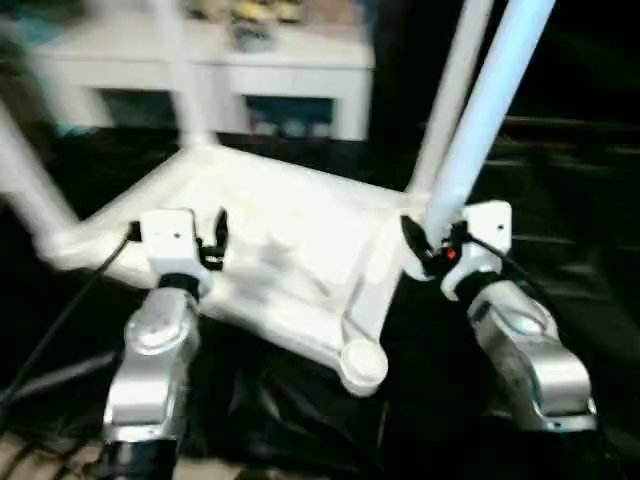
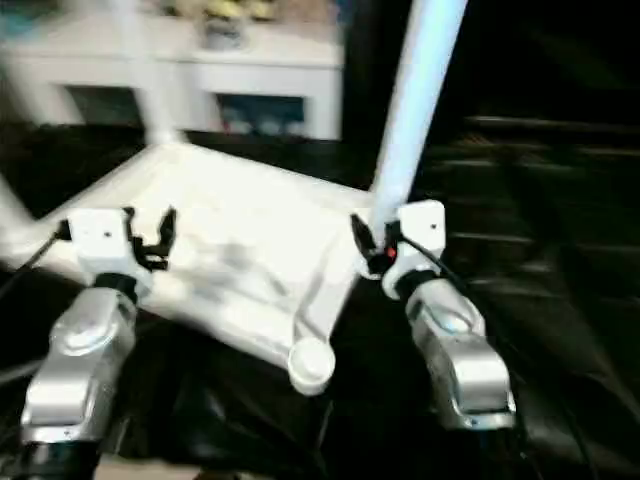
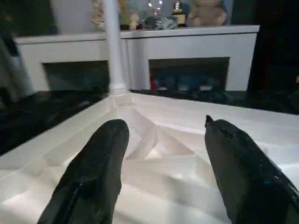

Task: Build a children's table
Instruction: Move to table

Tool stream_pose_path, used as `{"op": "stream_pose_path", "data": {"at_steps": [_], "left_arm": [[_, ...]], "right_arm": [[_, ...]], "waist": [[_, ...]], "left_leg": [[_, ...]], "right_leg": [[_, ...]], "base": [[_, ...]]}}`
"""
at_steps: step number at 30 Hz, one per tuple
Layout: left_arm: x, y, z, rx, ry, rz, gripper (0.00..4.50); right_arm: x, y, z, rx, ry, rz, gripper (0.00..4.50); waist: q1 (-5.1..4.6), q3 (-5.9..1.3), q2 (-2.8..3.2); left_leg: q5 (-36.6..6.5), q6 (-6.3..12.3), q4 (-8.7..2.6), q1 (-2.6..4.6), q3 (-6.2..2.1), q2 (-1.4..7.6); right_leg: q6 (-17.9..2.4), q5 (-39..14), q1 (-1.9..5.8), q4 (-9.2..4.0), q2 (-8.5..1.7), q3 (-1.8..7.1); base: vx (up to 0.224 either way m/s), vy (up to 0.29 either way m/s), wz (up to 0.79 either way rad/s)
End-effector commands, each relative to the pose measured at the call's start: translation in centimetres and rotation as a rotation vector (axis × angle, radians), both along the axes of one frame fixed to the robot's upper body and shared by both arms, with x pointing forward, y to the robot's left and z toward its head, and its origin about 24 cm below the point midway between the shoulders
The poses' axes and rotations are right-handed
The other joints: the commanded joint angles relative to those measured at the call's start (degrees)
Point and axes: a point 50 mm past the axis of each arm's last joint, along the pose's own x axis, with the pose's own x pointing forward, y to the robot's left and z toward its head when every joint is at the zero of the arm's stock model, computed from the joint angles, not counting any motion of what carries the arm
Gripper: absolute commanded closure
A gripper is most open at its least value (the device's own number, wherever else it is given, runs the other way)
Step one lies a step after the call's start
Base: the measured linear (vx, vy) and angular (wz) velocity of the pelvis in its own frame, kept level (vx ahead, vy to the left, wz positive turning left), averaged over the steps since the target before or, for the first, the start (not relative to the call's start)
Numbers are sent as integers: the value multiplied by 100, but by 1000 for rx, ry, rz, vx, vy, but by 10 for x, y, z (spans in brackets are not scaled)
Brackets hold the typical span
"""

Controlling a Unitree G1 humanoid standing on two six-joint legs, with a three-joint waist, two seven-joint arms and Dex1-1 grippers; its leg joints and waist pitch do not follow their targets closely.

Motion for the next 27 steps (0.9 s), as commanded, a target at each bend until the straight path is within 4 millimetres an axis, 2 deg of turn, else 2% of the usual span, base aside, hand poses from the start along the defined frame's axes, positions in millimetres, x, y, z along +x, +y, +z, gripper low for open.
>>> {"op": "stream_pose_path", "data": {"at_steps": [1,2,3,4,5,6,7,8,9,10,11,12,13,14,15,16,17,18,19,20,21,22,23,24,25,26,27], "left_arm": [[4,-5,2,13,17,-39,150],[4,-6,1,8,26,-54,150],[5,-6,0,5,31,-62,150],[5,-7,0,14,32,-64,150],[6,-7,0,18,32,-64,150],[7,-7,0,25,27,-69,150],[8,-7,1,29,27,-74,150],[8,-7,1,29,27,-74,150],[8,-7,2,31,8,-79,150],[8,-7,2,31,8,-79,150],[9,-10,3,8,6,-120,150],[8,-11,3,-2,5,-141,150],[5,-21,5,-85,-13,-288,150],[2,-26,6,-128,-13,-394,150],[-1,-33,6,-153,-1,-511,133],[-2,-35,6,-156,9,-550,123],[-4,-39,6,-163,29,-636,116],[-4,-39,6,-163,29,-636,113],[-6,-44,4,-106,48,-730,113],[-7,-53,-2,58,112,-956,103],[-8,-53,-3,79,123,-986,89],[-8,-54,-5,109,140,-1029,78],[-9,-55,-7,149,162,-1086,71],[-9,-55,-7,162,170,-1106,69],[-9,-54,-12,248,236,-1220,66],[-8,-52,-15,288,296,-1290,66],[-7,-51,-17,319,345,-1343,97]], "right_arm": [[-2,-2,2,-9,-2,-6,259],[-3,-2,1,-2,6,-7,259],[-3,-2,0,3,11,-7,259],[-4,-2,0,5,15,-9,259],[-4,-2,-1,9,21,-10,259],[-4,-2,-1,8,23,-9,259],[-5,-2,-1,7,23,-10,259],[-5,-2,-1,7,23,-10,259],[-5,-2,0,6,24,-13,259],[-5,-2,0,6,24,-13,259],[-5,-2,0,10,23,-23,259],[-5,-2,0,11,22,-26,259],[-6,-1,0,24,18,-28,259],[-6,-1,0,37,17,-23,259],[-6,-1,1,44,21,-12,259],[-5,-1,1,46,23,-5,259],[-5,-1,2,48,26,10,259],[-5,-1,2,48,26,11,259],[-4,-2,4,47,22,38,259],[-2,-5,9,26,13,127,259],[-1,-6,10,24,12,139,259],[-1,-7,11,20,12,156,259],[-1,-8,12,7,19,184,259],[-1,-8,12,1,21,195,259],[-3,-11,11,-42,40,267,259],[-5,-14,11,-68,57,315,259],[-8,-17,11,-83,74,354,259]], "waist": [[143,-197,-269],[235,-351,-281],[284,-415,-166],[234,-478,-90],[158,-500,42],[143,-473,30],[115,-409,35],[127,-383,67],[149,-396,71],[143,-393,82],[117,-373,112],[105,-362,104],[93,-362,-23],[130,-356,32],[86,-339,-80],[90,-338,-37],[96,-338,4],[47,-320,-8],[29,-307,-120],[55,-304,-163],[87,-302,-132],[77,-307,-108],[57,-294,-131],[46,-307,-110],[36,-300,-111],[58,-319,-94],[66,-344,-74]], "left_leg": [[-621,231,-308,-119,204,-116],[-514,380,-753,72,216,-104],[-404,534,-940,249,214,-44],[59,846,-1025,450,230,52],[282,961,-1107,443,182,254],[240,934,-1099,362,181,323],[76,721,-1109,218,186,317],[-72,575,-1135,228,185,337],[-343,371,-1199,352,190,471],[-327,344,-1227,347,186,509],[-354,273,-1286,340,180,593],[-392,242,-1291,323,190,591],[-433,211,-1292,311,230,567],[-470,105,-1310,321,280,520],[-526,46,-1369,315,324,551],[-496,21,-1382,299,310,557],[-568,-2,-1390,341,324,578],[-701,-25,-1406,333,358,581],[-731,17,-1423,327,383,577],[-695,97,-1418,338,420,550],[-721,139,-1415,367,432,529],[-706,132,-1412,391,466,546],[-646,132,-1432,356,475,558],[-573,104,-1437,361,490,594],[-567,111,-1435,357,497,590],[-544,149,-1438,377,492,590],[-476,147,-1424,402,500,598]], "right_leg": [[560,-4076,118,-1269,-843,989],[1043,-2076,274,-1049,-599,1056],[1023,-885,240,-1009,-484,1005],[990,836,169,-961,-251,877],[704,1730,130,-834,-260,748],[641,1803,155,-872,-304,709],[584,1574,229,-932,-406,681],[568,1126,193,-998,-426,638],[391,142,151,-1079,-478,605],[299,79,145,-1056,-486,582],[107,-39,100,-1044,-518,541],[42,-112,96,-1058,-549,542],[-6,-157,119,-1064,-566,546],[-112,-393,89,-1058,-617,553],[-185,-595,68,-1079,-615,531],[-221,-529,74,-1030,-628,522],[-252,-532,20,-1038,-634,511],[-351,-417,17,-1031,-647,507],[-353,-438,30,-1057,-652,497],[-325,-492,26,-1056,-674,507],[-239,-649,2,-1074,-669,513],[-260,-645,-22,-1068,-681,511],[-300,-559,0,-1057,-688,496],[-412,-346,-3,-1018,-714,484],[-449,-300,-5,-1029,-715,481],[-424,-271,14,-1024,-715,483],[-458,-112,3,-995,-708,473]], "base": [[11,-158,4],[-39,-185,45],[-39,-185,45],[-42,-152,59],[-36,-86,35],[-36,-86,35],[0,0,0],[0,0,0],[0,0,0],[0,0,0],[0,0,0],[0,0,0],[-33,52,7],[-31,55,6],[-31,55,6],[-27,51,4],[0,0,0],[0,0,0],[0,0,0],[0,0,0],[0,0,0],[0,0,0],[0,0,0],[0,0,0],[0,0,0],[0,0,0],[0,0,0]]}}
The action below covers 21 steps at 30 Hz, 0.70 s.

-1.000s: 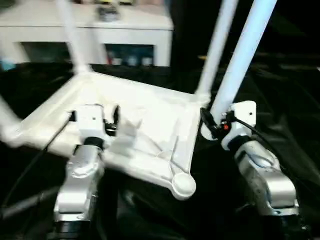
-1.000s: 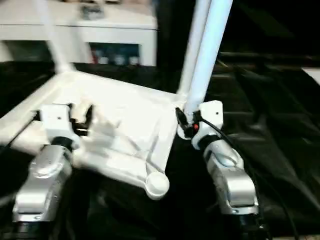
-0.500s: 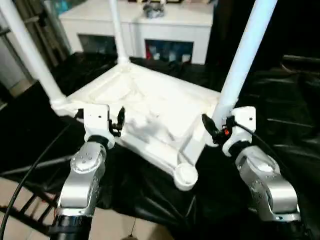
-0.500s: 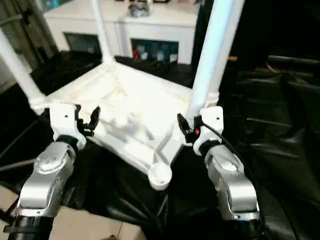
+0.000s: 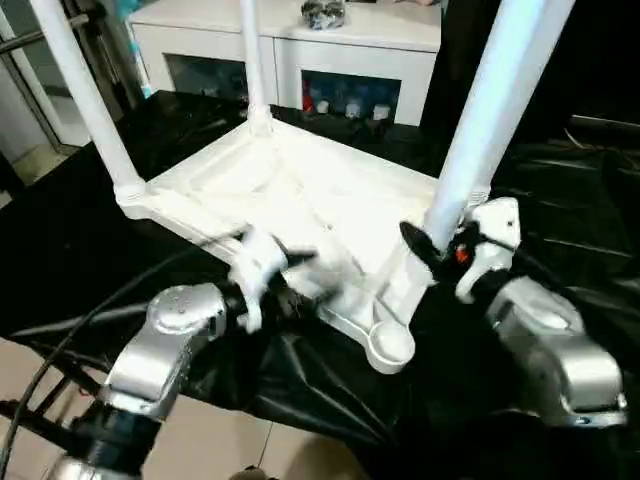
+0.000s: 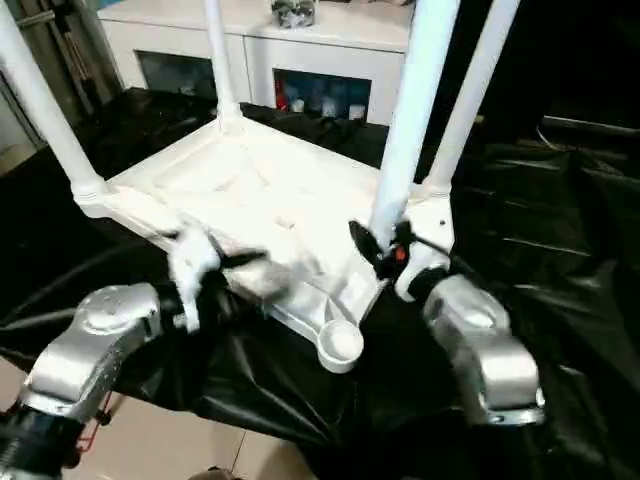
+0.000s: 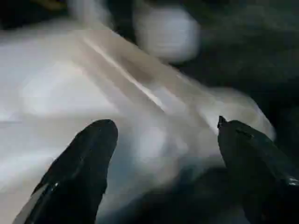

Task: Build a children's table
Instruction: Move to table, then insert table leg to table base

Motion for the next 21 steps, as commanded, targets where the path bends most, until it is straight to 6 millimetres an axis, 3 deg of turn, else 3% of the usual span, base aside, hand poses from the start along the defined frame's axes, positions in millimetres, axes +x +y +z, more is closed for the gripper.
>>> {"op": "stream_pose_path", "data": {"at_steps": [1,2,4,5,6,7,8,10,13,14,15,16,18,19,20,21], "left_arm": [[3,3,-2,96,24,-111,102],[12,2,-3,152,-2,-142,99],[18,2,-4,186,-28,-155,122],[22,1,-5,205,-37,-166,138],[23,0,-5,214,-40,-173,146],[26,-1,-6,224,-42,-186,147],[29,-3,-6,231,-53,-195,152],[34,-6,-5,230,-65,-208,190],[42,-11,-4,263,-67,-272,189],[42,-11,-4,263,-67,-272,220],[44,-12,-5,275,-66,-290,234],[46,-13,-5,296,-63,-308,234],[47,-13,-6,307,-62,-317,240],[49,-13,-6,323,-61,-324,240],[51,-14,-6,336,-59,-332,249],[51,-14,-6,338,-58,-333,265]], "right_arm": [[-5,-2,2,-5,28,90,259],[-9,-5,3,-23,38,121,259],[-10,-6,4,-34,42,132,259],[-12,-6,3,-40,43,142,259],[-13,-6,3,-43,44,149,259],[-14,-7,3,-47,44,152,259],[-15,-7,3,-48,44,152,259],[-17,-7,3,-46,46,152,259],[-21,-7,2,-48,58,166,259],[-21,-7,2,-48,58,166,259],[-22,-7,2,-49,61,169,259],[-23,-7,1,-51,61,170,259],[-23,-7,1,-52,61,170,259],[-24,-7,1,-52,61,168,259],[-25,-7,1,-54,61,166,259],[-25,-8,1,-54,61,166,259]], "waist": [[-26,-347,62],[-24,-356,87],[-29,-374,36],[-33,-381,64],[-35,-389,51],[-36,-395,104],[-49,-392,111],[-55,-390,68],[-46,-393,150],[-40,-394,105],[-35,-397,109],[-34,-397,175],[-29,-401,146],[-34,-399,175],[-46,-410,160],[-38,-412,226]], "left_leg": [[-481,152,-424,123,-227,501],[-416,172,-410,98,-236,506],[-342,221,-394,89,-221,493],[-299,233,-387,67,-226,503],[-317,215,-384,75,-233,521],[-291,219,-376,60,-237,517],[-318,235,-370,59,-240,517],[-391,233,-364,62,-227,508],[-378,253,-344,60,-222,487],[-378,265,-345,59,-225,499],[-326,277,-350,48,-231,505],[-282,312,-331,39,-228,485],[-319,310,-334,37,-224,484],[-343,309,-336,39,-223,494],[-315,304,-340,29,-239,502],[-281,321,-326,28,-243,496]], "right_leg": [[-590,-469,209,-459,-826,376],[-637,-302,243,-458,-844,378],[-703,-97,266,-463,-835,368],[-751,17,280,-464,-850,357],[-803,85,288,-433,-867,354],[-876,166,298,-410,-879,354],[-911,175,297,-436,-876,352],[-978,84,318,-450,-886,360],[-969,-117,314,-480,-862,363],[-943,-163,336,-476,-868,367],[-972,-111,337,-461,-875,363],[-955,-109,322,-477,-862,361],[-924,-202,338,-485,-865,361],[-940,-209,321,-501,-862,352],[-982,-102,348,-460,-871,351],[-986,-69,334,-467,-875,351]], "base": [[0,0,0],[0,0,0],[0,0,0],[0,0,0],[0,0,0],[0,0,0],[0,0,0],[0,0,0],[0,0,0],[0,0,0],[0,0,0],[0,0,0],[0,0,0],[0,0,0],[0,0,0],[0,0,0]]}}
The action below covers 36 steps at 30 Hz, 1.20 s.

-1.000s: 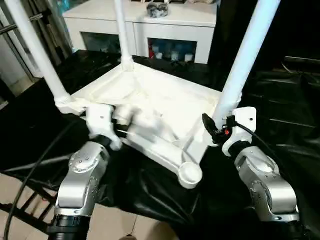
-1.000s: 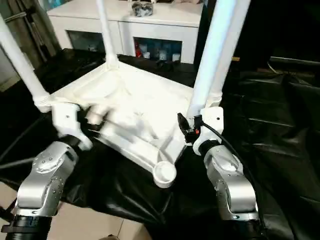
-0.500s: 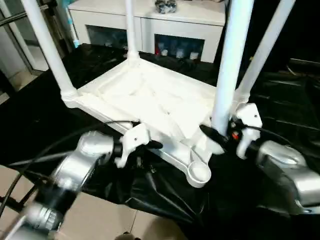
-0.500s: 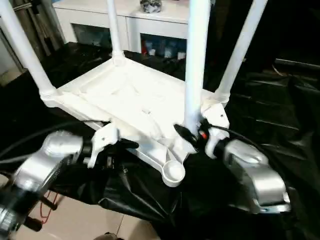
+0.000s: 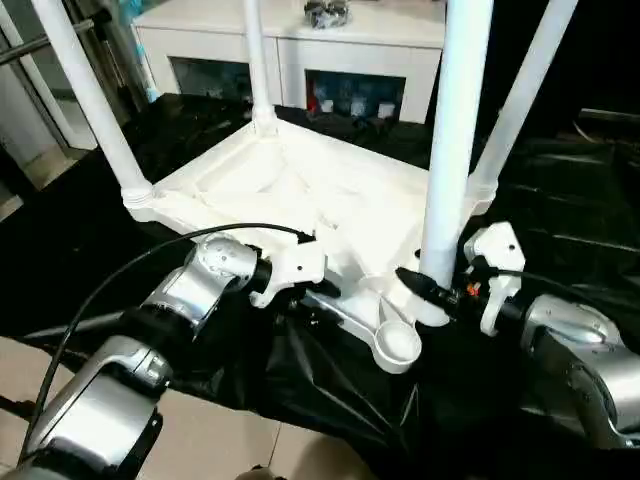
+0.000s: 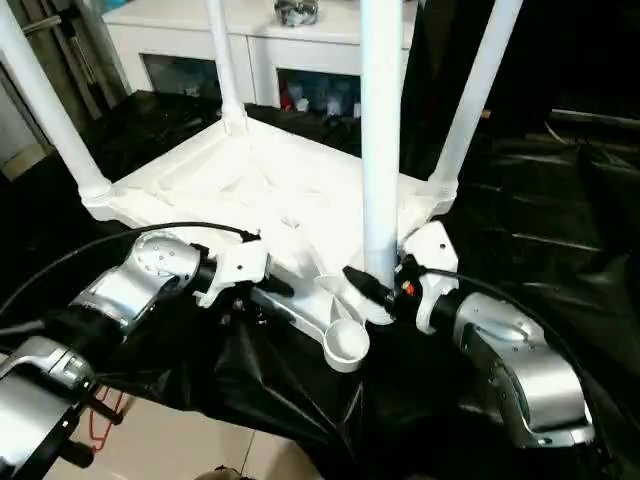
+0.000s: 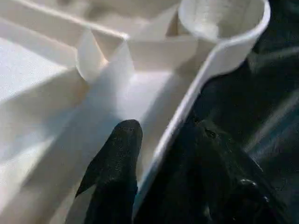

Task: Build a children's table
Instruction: Insert table leg to table base

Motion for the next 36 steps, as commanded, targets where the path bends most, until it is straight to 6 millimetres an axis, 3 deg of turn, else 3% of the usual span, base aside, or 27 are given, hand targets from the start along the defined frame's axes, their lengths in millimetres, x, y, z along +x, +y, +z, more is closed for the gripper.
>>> {"op": "stream_pose_path", "data": {"at_steps": [1,2,5,7,11,13,15,17,24,25,26,27,29,31,33,34,36], "left_arm": [[3,0,4,32,-15,-23,274],[6,-1,4,50,-12,-38,278],[7,-2,4,73,-12,-53,295],[8,-4,0,116,-23,-80,312],[9,-6,-2,155,-34,-98,330],[9,-5,-7,238,-33,-131,351],[8,-5,-10,268,-14,-141,357],[9,-5,-10,285,-10,-136,376],[15,-12,-3,146,142,32,412],[15,-12,-3,146,142,32,412],[17,-13,-3,123,142,94,419],[18,-12,-4,116,141,120,428],[21,-10,-7,96,137,223,434],[21,-7,-10,91,148,323,442],[20,-6,-11,86,159,355,445],[19,-5,-12,81,168,379,447],[15,-4,-14,74,171,405,449]], "right_arm": [[-1,2,8,0,-26,18,259],[-3,1,8,-3,-25,13,259],[-3,0,7,-8,-25,8,259],[-4,-1,7,-14,-26,5,259],[-4,-2,7,-17,-27,4,259],[-4,0,9,-18,-32,6,259],[-4,0,9,-18,-34,6,259],[-3,0,9,-17,-39,2,259],[5,-3,12,7,-77,-87,259],[5,-3,12,7,-77,-87,259],[8,-3,11,21,-75,-124,259],[9,-3,11,26,-72,-142,259],[14,-3,8,47,-50,-210,259],[17,-1,7,85,-29,-249,259],[19,-1,6,94,-20,-264,259],[20,0,5,103,-14,-275,259],[22,1,4,116,-7,-285,259]], "waist": [[-8,-394,-30],[1,-393,26],[6,-397,5],[7,-400,56],[5,-400,42],[-6,-401,74],[-15,-390,47],[-38,-400,61],[-108,-412,65],[-132,-411,32],[-141,-416,43],[-181,-402,-39],[-200,-394,-1],[-254,-393,-55],[-264,-397,-23],[-267,-404,-63],[-276,-395,-47]], "left_leg": [[-323,254,-333,42,-261,497],[-307,264,-327,41,-267,488],[-295,283,-327,35,-267,492],[-304,281,-318,32,-271,485],[-303,304,-324,26,-276,487],[-328,318,-318,30,-277,484],[-323,326,-323,22,-273,474],[-263,352,-319,9,-277,469],[-197,437,-312,-1,-276,450],[-167,462,-309,-18,-277,433],[-155,468,-307,-19,-276,430],[-162,507,-307,-24,-260,402],[-141,499,-300,-33,-263,390],[-27,507,-318,-59,-270,393],[43,560,-309,-62,-280,399],[47,555,-315,-50,-275,416],[93,605,-318,-58,-274,417]], "right_leg": [[-1003,-89,342,-450,-850,359],[-999,-104,333,-457,-842,358],[-1039,10,354,-443,-850,355],[-1020,-50,358,-448,-839,355],[-987,-124,371,-467,-838,350],[-986,-195,364,-477,-838,349],[-962,-293,376,-495,-836,352],[-976,-209,383,-482,-838,343],[-1065,-259,377,-491,-838,325],[-1073,-223,391,-482,-841,326],[-1070,-221,395,-484,-844,322],[-1053,-345,393,-515,-829,307],[-1059,-477,388,-515,-836,303],[-1041,-594,403,-504,-825,278],[-966,-568,384,-514,-816,285],[-983,-486,390,-497,-824,296],[-1024,-356,367,-487,-835,291]], "base": [[0,0,0],[0,0,0],[0,0,0],[0,0,0],[0,0,0],[0,0,0],[0,0,0],[0,0,0],[0,0,0],[0,0,0],[0,0,0],[0,0,0],[0,0,0],[0,0,0],[0,0,0],[0,0,0],[0,0,0]]}}
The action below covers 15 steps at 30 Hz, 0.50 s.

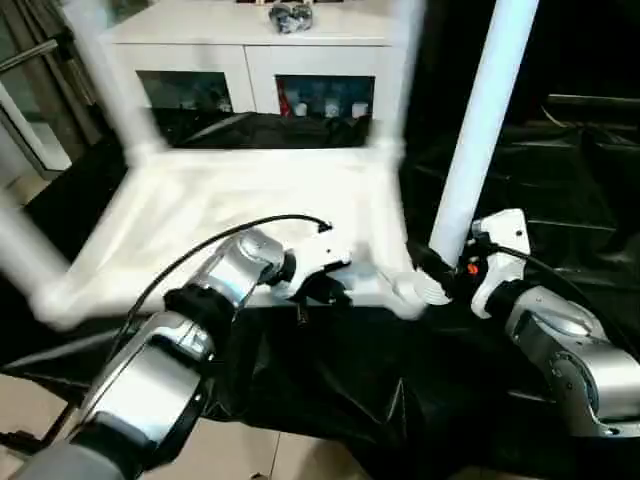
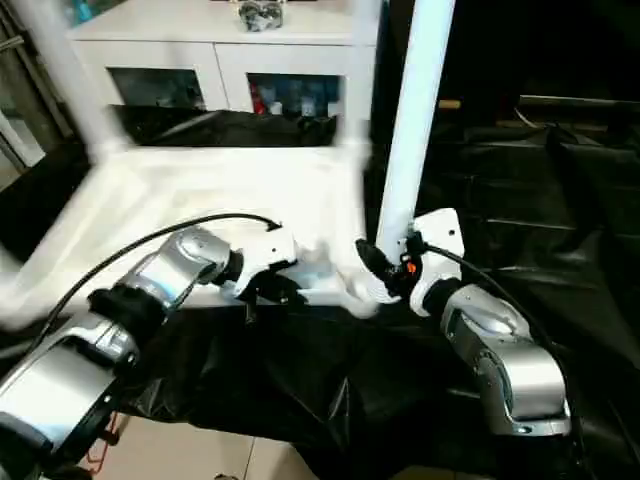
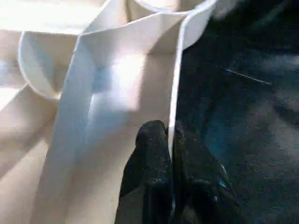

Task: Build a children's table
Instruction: Insert table leg to table base

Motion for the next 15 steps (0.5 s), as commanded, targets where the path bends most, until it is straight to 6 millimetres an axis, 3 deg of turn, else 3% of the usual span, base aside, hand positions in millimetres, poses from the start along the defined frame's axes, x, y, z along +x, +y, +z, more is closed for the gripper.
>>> {"op": "stream_pose_path", "data": {"at_steps": [1,2,3,4,6,7,8,9,10,11,15], "left_arm": [[-1,17,-11,29,42,103,449],[-6,17,-12,15,42,122,449],[-12,16,-14,-15,29,138,449],[-12,16,-14,-15,29,138,449],[-22,14,-16,-59,2,152,450],[-28,11,-17,-93,-39,145,450],[-28,11,-17,-93,-39,145,450],[-30,10,-18,-104,-49,146,450],[-32,8,-18,-143,-61,132,450],[-34,7,-18,-165,-69,138,450],[-41,4,-18,-226,-58,148,450]], "right_arm": [[3,0,6,10,-16,-11,259],[5,1,4,22,-9,-19,259],[7,4,2,32,-3,-19,259],[7,4,2,32,-3,-19,259],[10,9,0,47,-1,2,259],[13,13,1,60,-2,25,259],[13,13,1,60,-2,25,259],[14,14,2,67,-2,34,259],[16,16,2,64,-2,47,259],[18,17,2,63,0,56,259],[24,20,-1,34,9,88,259]], "waist": [[79,-354,-152],[87,-356,-162],[81,-359,-219],[75,-356,-171],[98,-344,-170],[113,-332,-243],[138,-349,-207],[141,-326,-184],[140,-324,-184],[130,-316,-220],[141,-320,-229]], "left_leg": [[76,573,-306,-22,-247,424],[40,582,-302,-5,-240,422],[97,585,-318,-24,-242,447],[127,585,-332,-30,-255,464],[-3,578,-331,13,-236,494],[-126,545,-346,43,-215,501],[-152,498,-349,55,-235,523],[-300,441,-369,87,-211,532],[-301,436,-381,90,-209,542],[-339,424,-392,79,-205,547],[-294,445,-387,59,-181,534]], "right_leg": [[-1007,-386,356,-490,-814,305],[-997,-417,346,-509,-807,313],[-1044,-250,363,-470,-820,313],[-1084,-186,350,-451,-837,295],[-1081,-339,306,-480,-839,309],[-1072,-487,292,-509,-835,311],[-1113,-483,302,-467,-868,308],[-1105,-693,261,-505,-860,290],[-1105,-684,255,-506,-858,288],[-1115,-640,259,-500,-873,274],[-1081,-633,268,-488,-929,238]], "base": [[0,0,0],[0,0,0],[0,0,0],[0,0,0],[0,0,0],[0,0,0],[0,0,0],[0,0,0],[0,0,0],[0,0,0],[0,0,0]]}}
